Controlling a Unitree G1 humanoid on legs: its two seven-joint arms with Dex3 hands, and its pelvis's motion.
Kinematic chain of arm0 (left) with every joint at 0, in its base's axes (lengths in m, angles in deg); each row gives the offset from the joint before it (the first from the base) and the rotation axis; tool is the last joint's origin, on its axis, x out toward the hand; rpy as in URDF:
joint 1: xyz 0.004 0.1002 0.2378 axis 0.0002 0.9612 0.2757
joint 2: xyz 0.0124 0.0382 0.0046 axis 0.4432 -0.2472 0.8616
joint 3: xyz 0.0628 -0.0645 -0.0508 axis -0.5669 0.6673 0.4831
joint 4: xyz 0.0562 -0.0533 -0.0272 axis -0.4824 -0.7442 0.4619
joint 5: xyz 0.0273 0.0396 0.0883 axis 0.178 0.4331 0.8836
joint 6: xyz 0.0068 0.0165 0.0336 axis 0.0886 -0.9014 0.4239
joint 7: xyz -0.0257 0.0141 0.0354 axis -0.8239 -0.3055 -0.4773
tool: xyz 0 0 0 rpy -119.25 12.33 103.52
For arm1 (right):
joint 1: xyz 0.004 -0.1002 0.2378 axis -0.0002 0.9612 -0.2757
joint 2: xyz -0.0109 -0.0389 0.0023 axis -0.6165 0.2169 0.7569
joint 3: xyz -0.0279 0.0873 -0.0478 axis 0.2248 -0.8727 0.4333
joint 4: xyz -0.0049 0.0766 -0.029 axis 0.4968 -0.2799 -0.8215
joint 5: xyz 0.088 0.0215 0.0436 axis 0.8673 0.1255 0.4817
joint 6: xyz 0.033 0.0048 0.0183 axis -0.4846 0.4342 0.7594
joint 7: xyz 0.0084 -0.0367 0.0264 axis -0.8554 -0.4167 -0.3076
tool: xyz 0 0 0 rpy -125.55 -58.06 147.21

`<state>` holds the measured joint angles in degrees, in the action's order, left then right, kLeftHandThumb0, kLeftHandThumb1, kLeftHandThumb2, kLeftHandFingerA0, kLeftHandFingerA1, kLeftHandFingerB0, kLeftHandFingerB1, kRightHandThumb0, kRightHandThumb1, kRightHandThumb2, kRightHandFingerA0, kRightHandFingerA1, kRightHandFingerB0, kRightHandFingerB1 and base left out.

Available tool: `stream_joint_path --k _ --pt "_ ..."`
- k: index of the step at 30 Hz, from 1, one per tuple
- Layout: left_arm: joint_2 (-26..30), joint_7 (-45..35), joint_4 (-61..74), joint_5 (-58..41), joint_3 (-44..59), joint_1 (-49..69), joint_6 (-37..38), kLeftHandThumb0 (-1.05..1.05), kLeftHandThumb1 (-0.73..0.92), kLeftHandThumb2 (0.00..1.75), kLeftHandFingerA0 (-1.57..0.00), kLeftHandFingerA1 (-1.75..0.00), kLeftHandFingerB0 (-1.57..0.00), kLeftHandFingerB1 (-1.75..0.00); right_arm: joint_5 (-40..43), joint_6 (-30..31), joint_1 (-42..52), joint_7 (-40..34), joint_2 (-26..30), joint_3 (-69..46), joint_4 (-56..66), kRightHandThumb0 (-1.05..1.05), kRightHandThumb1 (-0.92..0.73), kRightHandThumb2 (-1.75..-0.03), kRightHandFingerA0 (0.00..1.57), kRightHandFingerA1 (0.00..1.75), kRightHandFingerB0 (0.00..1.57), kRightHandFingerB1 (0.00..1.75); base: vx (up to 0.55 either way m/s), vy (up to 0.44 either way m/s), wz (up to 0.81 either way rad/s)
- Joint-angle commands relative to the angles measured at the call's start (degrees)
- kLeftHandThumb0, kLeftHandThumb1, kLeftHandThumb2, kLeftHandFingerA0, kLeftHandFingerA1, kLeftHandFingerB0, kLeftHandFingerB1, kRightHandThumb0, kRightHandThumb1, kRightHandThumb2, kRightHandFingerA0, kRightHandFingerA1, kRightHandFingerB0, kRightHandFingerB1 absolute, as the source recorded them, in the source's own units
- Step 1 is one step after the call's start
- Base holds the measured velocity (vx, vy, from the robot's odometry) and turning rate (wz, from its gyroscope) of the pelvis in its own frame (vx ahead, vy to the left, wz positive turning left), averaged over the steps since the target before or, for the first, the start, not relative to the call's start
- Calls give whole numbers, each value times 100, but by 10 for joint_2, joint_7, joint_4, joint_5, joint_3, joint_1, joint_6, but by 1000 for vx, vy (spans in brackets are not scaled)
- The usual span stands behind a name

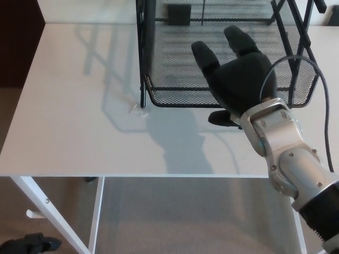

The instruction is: The robot walk towards a table in front and then pushes a layer of a file tray back to its original position using its right hand

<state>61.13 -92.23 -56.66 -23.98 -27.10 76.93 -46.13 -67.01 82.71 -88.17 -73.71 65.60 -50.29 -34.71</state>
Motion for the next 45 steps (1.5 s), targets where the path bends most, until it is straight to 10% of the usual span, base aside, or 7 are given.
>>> stream_joint_path --k 1,16,32,33,35,45 --pt "8 -2 -1 5 1 0 5 -27 69 61 -51 -43 -33 -36 13 16 -17 1 -3 6 -2 -90 -58 -91 0 0 0 0 0 0 0" --pt "10 -11 1 0 3 -12 -10 -27 70 61 -47 -41 -33 -35 47 -16 55 27 44 16 101 -93 -58 -94 0 1 0 0 0 0 0" --pt "5 -3 -27 4 -1 -21 2 -28 68 61 -50 -42 -34 -36 84 -104 221 84 162 -31 515 -92 -58 -91 0 0 0 0 0 0 0" --pt "6 -3 -27 5 -3 -20 3 -28 68 61 -50 -42 -34 -36 87 -106 231 87 163 -34 536 -86 -72 -62 0 0 0 0 0 0 0" --pt "7 -3 -20 8 -5 -17 -1 -28 68 61 -49 -42 -34 -36 112 -114 292 89 167 -45 631 -94 -59 -93 0 0 0 1 0 0 0" --pt "11 -4 -26 9 -7 -17 10 -28 69 61 -49 -42 -33 -36 297 -204 610 -35 182 -143 775 -86 -59 -89 0 0 0 0 0 0 0"
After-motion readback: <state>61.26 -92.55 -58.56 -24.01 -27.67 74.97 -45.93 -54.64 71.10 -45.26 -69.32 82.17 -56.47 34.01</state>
